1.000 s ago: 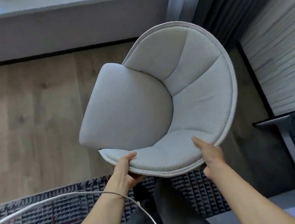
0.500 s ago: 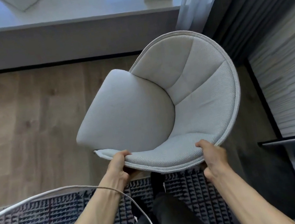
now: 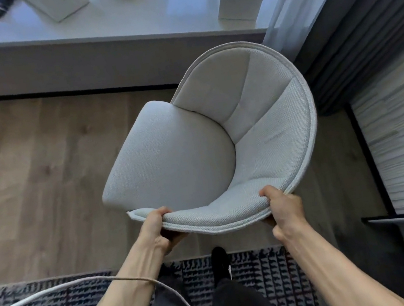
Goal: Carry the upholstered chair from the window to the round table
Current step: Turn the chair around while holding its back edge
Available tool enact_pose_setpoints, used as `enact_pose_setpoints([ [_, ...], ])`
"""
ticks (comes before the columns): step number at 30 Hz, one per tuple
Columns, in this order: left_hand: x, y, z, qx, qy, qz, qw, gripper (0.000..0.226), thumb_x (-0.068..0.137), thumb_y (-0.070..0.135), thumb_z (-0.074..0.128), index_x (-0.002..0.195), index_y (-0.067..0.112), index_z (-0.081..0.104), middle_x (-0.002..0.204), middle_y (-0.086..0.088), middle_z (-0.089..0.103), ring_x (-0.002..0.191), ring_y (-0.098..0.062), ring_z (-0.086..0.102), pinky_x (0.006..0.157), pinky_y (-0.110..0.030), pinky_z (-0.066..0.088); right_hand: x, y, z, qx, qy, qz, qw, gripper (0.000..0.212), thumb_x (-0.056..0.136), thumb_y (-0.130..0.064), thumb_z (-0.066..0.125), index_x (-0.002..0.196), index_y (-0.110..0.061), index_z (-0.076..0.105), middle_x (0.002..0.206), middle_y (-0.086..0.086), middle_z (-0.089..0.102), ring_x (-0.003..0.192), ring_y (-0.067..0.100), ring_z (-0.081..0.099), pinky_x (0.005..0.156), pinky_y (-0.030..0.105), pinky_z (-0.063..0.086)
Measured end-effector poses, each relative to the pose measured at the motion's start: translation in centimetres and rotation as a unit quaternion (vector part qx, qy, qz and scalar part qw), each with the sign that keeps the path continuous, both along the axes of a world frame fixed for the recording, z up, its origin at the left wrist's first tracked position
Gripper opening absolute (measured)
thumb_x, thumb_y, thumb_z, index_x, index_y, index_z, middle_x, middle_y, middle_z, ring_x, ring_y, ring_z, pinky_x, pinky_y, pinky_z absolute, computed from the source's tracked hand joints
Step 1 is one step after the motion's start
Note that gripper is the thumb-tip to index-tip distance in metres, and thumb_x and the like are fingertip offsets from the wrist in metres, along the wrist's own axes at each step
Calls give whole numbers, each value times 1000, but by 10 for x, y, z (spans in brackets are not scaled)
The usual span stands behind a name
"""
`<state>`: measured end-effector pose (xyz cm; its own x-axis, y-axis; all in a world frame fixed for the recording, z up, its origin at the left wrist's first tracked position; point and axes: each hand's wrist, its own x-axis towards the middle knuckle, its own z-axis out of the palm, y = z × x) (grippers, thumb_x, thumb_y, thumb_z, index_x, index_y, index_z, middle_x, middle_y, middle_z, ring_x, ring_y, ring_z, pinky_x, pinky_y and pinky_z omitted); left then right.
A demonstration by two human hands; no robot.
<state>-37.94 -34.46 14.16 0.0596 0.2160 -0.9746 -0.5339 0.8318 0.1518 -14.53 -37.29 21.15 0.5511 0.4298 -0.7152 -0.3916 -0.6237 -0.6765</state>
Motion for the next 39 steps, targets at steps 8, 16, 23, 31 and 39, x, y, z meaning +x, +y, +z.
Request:
enact_pose_setpoints([
  [8, -89, 13, 11, -1, -22, 29, 999, 3, 85, 4, 51, 83, 2, 52, 85, -20, 59, 79, -36, 59, 50, -62, 53, -88, 23, 8, -3, -22, 34, 999, 5, 77, 1, 70, 82, 2, 69, 86, 13, 69, 80, 27, 63, 71, 41, 48],
  [16, -183, 17, -5, 2, 3, 40, 999, 9, 73, 6, 58, 83, 6, 57, 77, -18, 62, 78, -35, 62, 69, -53, 57, -178, 41, -1, -13, -20, 67, 997, 3, 80, 3, 69, 78, 2, 68, 81, 14, 69, 77, 29, 63, 69, 42, 49],
  [23, -240, 47, 7, 7, 32, 74, 997, 9, 83, 5, 53, 74, 6, 53, 68, -16, 57, 66, -32, 57, 62, -44, 56, -237, 89, -6, 17, -6, 96, 995, 14, 81, 5, 67, 95, 8, 66, 77, 12, 66, 66, 25, 61, 58, 31, 47],
  [31, -314, 109, 21, 3, 71, 121, 990, 15, 87, 6, 51, 73, 3, 53, 48, -16, 63, 68, -34, 57, 40, -45, 55, -314, 169, -15, 25, 33, 136, 990, 7, 81, 6, 65, 80, -1, 65, 68, 10, 58, 59, 23, 54, 53, 29, 45],
  [39, -415, 156, 43, 1, 78, 180, 981, 5, 79, 5, 54, 75, 2, 55, 82, -23, 60, 85, -38, 61, 95, -63, 47, -418, 251, 7, 37, 47, 201, 978, 9, 82, 6, 64, 86, -1, 64, 68, 10, 58, 63, 24, 56, 58, 35, 49],
])
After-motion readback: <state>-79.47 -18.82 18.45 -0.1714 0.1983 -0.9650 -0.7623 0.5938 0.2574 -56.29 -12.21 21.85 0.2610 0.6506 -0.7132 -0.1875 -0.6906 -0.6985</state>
